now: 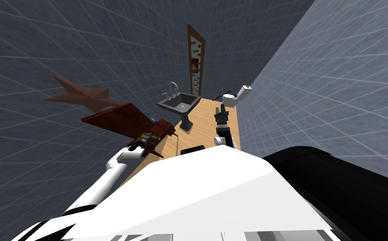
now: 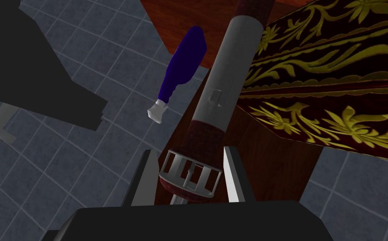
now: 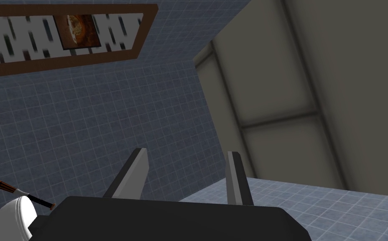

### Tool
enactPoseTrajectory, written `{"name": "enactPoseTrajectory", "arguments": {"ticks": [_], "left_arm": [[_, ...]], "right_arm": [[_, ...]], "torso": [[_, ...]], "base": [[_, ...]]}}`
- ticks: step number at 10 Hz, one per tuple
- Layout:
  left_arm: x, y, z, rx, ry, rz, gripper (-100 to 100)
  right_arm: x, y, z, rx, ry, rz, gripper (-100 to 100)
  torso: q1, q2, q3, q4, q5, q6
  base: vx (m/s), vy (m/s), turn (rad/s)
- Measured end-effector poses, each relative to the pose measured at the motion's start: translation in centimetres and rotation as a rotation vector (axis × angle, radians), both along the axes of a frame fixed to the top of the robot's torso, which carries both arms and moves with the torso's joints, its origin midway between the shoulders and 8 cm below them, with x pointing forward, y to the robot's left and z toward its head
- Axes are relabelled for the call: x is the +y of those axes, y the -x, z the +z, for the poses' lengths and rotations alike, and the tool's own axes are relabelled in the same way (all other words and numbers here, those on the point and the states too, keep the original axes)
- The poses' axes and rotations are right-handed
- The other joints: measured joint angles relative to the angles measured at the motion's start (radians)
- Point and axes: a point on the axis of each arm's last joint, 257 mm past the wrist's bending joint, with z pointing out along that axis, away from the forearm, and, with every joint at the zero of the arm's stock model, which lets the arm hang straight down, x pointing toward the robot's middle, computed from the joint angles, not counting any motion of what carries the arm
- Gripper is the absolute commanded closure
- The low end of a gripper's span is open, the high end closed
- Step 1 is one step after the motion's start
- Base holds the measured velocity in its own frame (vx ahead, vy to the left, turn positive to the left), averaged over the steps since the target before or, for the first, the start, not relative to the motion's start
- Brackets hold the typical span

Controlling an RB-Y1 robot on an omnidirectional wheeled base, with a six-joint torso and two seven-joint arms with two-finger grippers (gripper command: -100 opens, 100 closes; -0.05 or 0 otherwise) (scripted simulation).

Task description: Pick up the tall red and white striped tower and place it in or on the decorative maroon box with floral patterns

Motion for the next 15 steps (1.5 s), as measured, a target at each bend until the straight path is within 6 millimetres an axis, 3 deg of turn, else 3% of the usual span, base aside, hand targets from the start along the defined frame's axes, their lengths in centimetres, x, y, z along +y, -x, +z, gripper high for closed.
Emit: {"name": "enactPoseTrajectory", "arguments": {"ticks": [7, 15], "left_arm": [[-1.0, -0.6, 3.9, 0.015, 0.025, -0.024, 100], [0.4, -1.8, 9.7, 0.053, -0.023, -0.013, 100]], "right_arm": [[0.0, 0.0, 0.0, 0.0, 0.0, 0.0, 0], [0.0, 0.0, 0.0, 0.0, 0.0, 0.0, 0]], "torso": [[0.002, -0.003, -0.002, -0.001, -0.001, -0.001], [0.005, -0.011, -0.007, -0.003, -0.001, -0.001]], "base": [[-0.048, 0.016, -0.001], [0.041, 0.08, 0.025]]}}
